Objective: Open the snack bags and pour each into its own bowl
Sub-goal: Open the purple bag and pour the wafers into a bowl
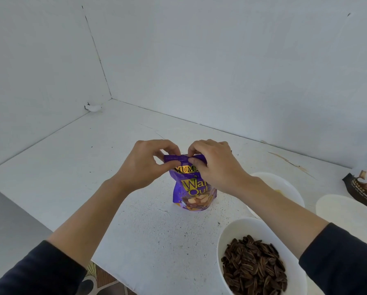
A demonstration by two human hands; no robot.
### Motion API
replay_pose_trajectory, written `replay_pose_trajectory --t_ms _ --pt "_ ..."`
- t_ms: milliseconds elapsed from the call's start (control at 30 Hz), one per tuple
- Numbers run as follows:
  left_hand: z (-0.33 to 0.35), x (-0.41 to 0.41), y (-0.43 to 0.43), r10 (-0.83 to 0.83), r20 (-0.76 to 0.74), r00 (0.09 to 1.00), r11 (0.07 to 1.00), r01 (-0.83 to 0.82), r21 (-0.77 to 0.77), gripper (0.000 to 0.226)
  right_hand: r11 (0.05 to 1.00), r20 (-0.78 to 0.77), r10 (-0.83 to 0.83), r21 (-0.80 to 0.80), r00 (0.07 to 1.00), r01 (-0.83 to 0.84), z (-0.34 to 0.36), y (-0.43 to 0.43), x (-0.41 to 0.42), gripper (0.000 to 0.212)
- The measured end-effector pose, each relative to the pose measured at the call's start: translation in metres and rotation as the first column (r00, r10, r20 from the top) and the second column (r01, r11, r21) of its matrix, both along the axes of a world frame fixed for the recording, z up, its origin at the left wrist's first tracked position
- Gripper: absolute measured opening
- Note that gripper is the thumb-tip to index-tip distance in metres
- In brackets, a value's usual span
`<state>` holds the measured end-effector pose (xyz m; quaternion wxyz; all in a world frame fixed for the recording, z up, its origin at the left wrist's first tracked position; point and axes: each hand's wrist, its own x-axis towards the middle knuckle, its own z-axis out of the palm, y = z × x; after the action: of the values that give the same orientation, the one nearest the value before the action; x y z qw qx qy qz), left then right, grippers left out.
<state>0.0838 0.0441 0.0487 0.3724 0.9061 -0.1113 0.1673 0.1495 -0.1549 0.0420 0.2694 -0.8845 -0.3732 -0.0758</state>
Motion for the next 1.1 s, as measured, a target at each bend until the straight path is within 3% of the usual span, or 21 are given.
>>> replay_pose_trajectory --t_ms 233,400,533,733,933,1100 --pt "0.004 0.001 -0.002 0.028 -0.062 0.998 0.998 -0.031 -0.059 0.011 0.998 0.019 0.010 0.061 1.000 -0.011 -0.001 0.011 -0.003 0.005" --pt "0.017 0.000 0.005 -0.033 -0.225 0.974 0.995 0.012 -0.098 0.004 0.979 0.157 0.077 0.177 0.985 -0.105 -0.006 -0.002 -0.001 0.008" --pt "0.024 0.003 0.000 -0.121 -0.368 0.922 0.983 0.061 -0.171 0.009 0.977 0.202 0.090 0.171 0.975 -0.126 -0.003 -0.008 0.001 0.009" --pt "0.023 0.004 -0.009 -0.175 -0.487 0.856 0.945 0.007 -0.328 0.005 0.954 0.071 0.168 0.238 0.983 -0.181 -0.003 -0.022 0.003 0.009" --pt "0.016 0.005 -0.012 -0.306 -0.618 0.724 0.855 -0.076 -0.513 0.012 0.946 0.124 0.175 0.253 0.977 -0.202 -0.010 -0.031 -0.002 0.011" --pt "0.020 0.005 -0.019 -0.250 -0.588 0.769 0.871 -0.086 -0.483 0.014 0.946 0.021 0.263 0.191 0.965 -0.262 -0.005 -0.030 -0.006 0.013"
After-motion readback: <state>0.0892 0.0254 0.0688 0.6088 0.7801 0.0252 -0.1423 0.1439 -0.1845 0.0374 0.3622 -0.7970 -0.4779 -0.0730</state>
